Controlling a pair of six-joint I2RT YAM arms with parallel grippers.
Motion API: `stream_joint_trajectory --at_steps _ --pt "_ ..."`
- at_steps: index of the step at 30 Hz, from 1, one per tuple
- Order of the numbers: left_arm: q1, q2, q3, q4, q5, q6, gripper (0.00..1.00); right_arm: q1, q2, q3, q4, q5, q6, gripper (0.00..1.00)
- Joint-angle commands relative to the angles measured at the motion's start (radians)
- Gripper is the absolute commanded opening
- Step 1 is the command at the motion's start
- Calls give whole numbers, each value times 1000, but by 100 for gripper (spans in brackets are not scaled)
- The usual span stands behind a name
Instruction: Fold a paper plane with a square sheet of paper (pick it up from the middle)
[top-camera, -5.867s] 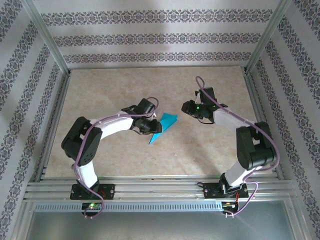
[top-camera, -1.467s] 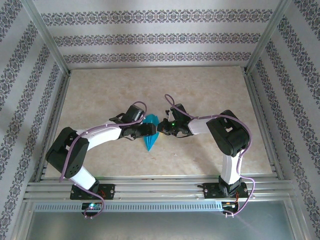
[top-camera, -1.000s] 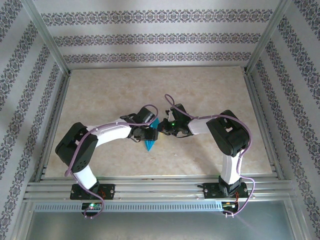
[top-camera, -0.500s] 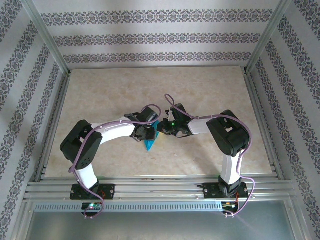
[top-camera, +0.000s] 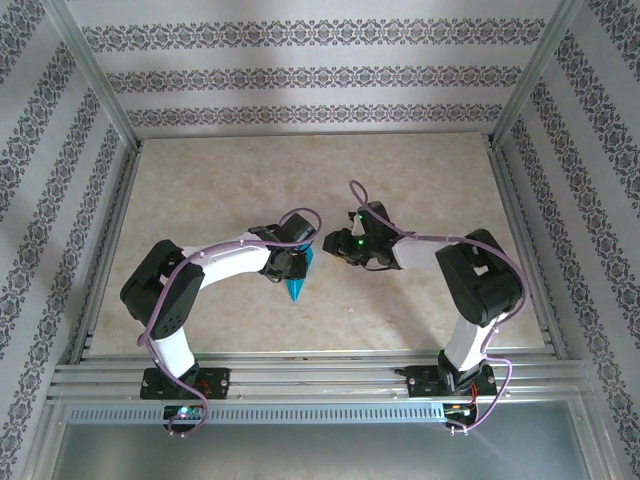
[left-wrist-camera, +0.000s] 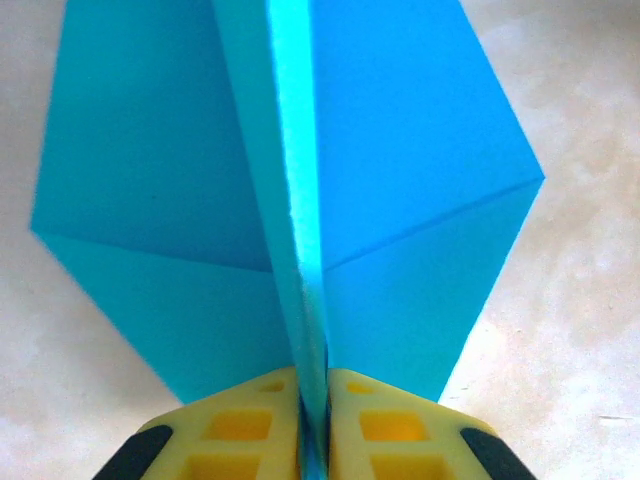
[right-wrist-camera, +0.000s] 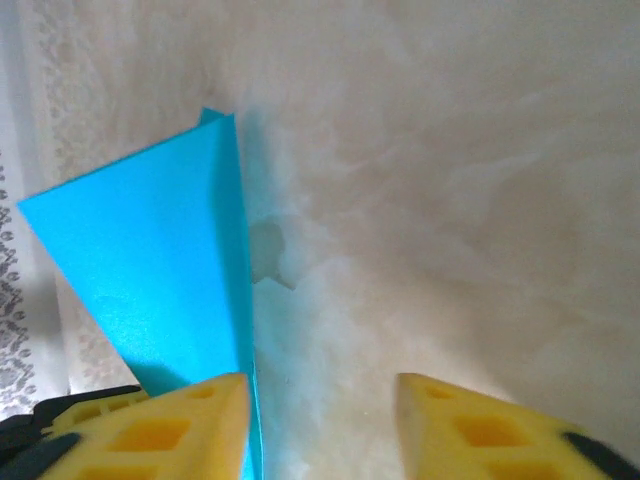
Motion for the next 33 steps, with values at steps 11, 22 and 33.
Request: stream_joint_trajectory --at_steps 11,22,33 --pt "1 3 50 -97 -20 62 10 -49 -217 -110 -92 238 -66 62" --pt "1 78 92 -130 -32 0 22 -49 -208 -118 -83 231 -53 62" --pt "-1 112 111 -164 -41 -34 29 -49 -196 -109 -75 221 -45 61"
